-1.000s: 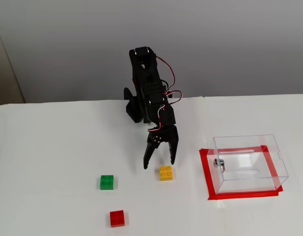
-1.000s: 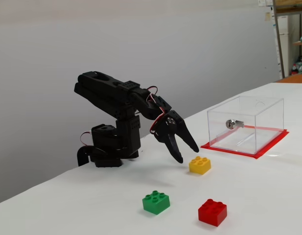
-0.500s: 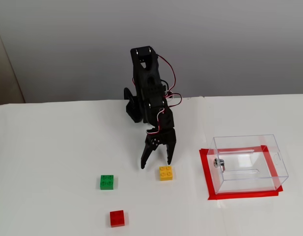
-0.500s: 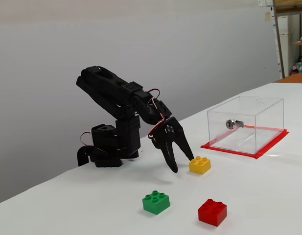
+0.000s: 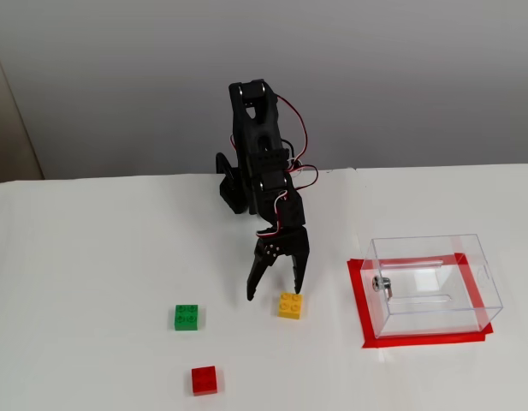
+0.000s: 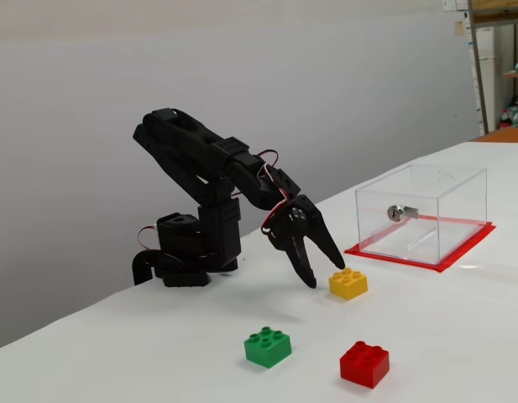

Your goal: Pick the yellow lego brick and place it into the transparent box

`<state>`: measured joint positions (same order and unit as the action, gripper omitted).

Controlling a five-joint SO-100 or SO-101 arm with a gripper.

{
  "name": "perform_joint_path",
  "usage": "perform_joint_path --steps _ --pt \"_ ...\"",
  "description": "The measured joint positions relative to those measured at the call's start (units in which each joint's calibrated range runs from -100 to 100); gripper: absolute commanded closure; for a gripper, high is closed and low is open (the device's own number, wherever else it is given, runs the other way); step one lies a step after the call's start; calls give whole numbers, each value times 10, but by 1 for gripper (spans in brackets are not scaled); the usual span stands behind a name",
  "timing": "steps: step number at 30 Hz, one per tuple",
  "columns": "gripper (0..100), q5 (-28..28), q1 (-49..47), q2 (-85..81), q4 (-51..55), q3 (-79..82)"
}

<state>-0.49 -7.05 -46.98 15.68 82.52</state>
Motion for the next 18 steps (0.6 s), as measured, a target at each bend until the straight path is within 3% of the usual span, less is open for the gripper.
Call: perform_joint_path --steps 18 --pt "62 0 -18 57 -9 -70"
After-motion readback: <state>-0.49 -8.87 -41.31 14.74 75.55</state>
